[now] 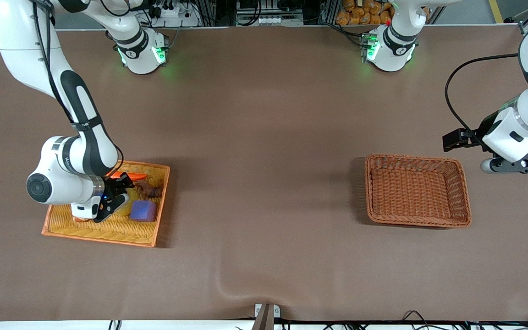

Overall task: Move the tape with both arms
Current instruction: 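Grasp the yellow tape roll with the right gripper and lift it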

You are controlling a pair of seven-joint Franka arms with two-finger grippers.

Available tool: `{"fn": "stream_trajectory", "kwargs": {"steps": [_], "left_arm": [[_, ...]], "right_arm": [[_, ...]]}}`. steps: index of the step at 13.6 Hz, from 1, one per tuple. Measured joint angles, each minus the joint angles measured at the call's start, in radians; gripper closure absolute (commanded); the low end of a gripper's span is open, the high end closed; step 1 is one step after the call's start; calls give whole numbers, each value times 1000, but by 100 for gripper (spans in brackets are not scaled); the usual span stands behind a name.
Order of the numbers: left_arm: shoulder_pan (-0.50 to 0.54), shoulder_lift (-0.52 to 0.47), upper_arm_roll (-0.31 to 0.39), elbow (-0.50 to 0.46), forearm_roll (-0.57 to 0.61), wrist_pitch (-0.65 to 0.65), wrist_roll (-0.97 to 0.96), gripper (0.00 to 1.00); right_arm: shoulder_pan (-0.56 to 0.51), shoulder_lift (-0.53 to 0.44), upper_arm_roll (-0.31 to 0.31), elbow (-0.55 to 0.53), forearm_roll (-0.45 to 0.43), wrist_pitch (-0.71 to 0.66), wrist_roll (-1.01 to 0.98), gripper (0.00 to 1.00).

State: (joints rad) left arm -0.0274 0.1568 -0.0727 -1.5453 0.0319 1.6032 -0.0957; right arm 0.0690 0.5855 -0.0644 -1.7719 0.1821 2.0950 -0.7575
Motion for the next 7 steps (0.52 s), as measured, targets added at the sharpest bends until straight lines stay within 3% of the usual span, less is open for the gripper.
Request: {"fn": "stream_trajectory", "kwargs": {"steps": [4, 7], "left_arm": [[0, 0, -3, 0, 0, 0, 0, 0], [0, 0, -3, 1, 0, 0, 0, 0]], "right_arm": [[2, -19, 0, 54, 0, -94, 0, 100], [1, -107, -5, 102, 0, -208, 2, 100]]}}
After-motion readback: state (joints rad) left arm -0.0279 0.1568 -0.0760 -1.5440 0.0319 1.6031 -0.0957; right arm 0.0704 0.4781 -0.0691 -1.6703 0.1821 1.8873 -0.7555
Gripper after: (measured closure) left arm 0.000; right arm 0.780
